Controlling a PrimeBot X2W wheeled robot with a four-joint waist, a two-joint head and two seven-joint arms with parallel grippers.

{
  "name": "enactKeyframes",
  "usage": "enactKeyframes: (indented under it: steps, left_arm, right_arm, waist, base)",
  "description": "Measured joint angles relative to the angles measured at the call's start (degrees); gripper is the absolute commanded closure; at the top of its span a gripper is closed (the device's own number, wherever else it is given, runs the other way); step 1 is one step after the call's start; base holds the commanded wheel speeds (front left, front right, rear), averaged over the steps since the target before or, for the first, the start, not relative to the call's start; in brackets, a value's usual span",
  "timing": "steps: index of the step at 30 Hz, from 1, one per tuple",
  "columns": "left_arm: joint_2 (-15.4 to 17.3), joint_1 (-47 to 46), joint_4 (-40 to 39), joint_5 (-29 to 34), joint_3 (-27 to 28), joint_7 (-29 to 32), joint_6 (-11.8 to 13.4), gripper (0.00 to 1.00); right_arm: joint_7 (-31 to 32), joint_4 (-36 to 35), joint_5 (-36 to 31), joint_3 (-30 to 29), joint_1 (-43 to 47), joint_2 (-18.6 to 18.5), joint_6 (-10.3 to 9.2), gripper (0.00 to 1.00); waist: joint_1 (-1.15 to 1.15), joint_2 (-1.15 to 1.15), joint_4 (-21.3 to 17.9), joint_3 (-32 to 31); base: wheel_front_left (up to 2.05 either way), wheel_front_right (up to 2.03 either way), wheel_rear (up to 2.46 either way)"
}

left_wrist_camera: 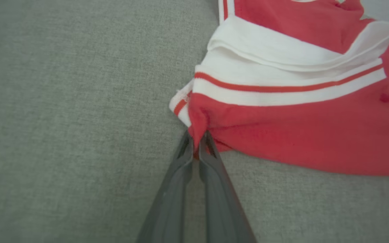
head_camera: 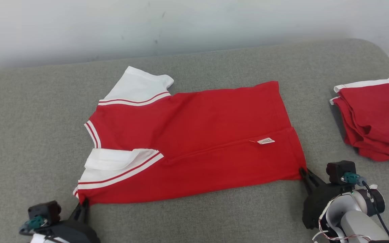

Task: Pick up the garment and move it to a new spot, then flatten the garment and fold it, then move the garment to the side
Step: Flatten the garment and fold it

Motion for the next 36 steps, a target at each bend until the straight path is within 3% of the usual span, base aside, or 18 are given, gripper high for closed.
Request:
enactKeyframes:
  steps: [8,20,26,36]
  left_arm:
    - [1.9,5.2,-3.0,-4.3,2.7,1.9,-2.6,1.0]
    - [3.3,16.5,-15.4,-8.9,4.4,5.3,-4.6,1.0]
    - [4.2,19.2,-21.9,-10.1,4.7,7.4,-4.9,1.0]
    - [4.8,22.6,-30.1,-11.4,4.7,10.8,-5.1,1.0]
  right_arm:
    - [0.1,-2.5,2.1,-0.9,6.3,-1.8,2.12,1.0]
    - [4.9,-14.1,6.9,-2.0,17.9,-4.9,3.59,1.0]
    - [8.3,-21.8,9.9,-4.6,23.0,-6.7,3.5,1.0]
    - [11.5,-31.5,11.8,-7.0,26.9,-8.6,1.37,1.0]
  waist:
    - [-0.01,0.0,0.3,-1.6]
    - [-0.01,0.0,0.8,-2.6]
    - [-0.01,0.0,1.3,-2.1]
    - [0.0,0.0,0.6,-1.4]
  base:
    - [0.0,0.0,0.0]
    - [0.0,0.0,0.0]
    - [0.0,0.0,0.0]
    - [0.0,0.0,0.0]
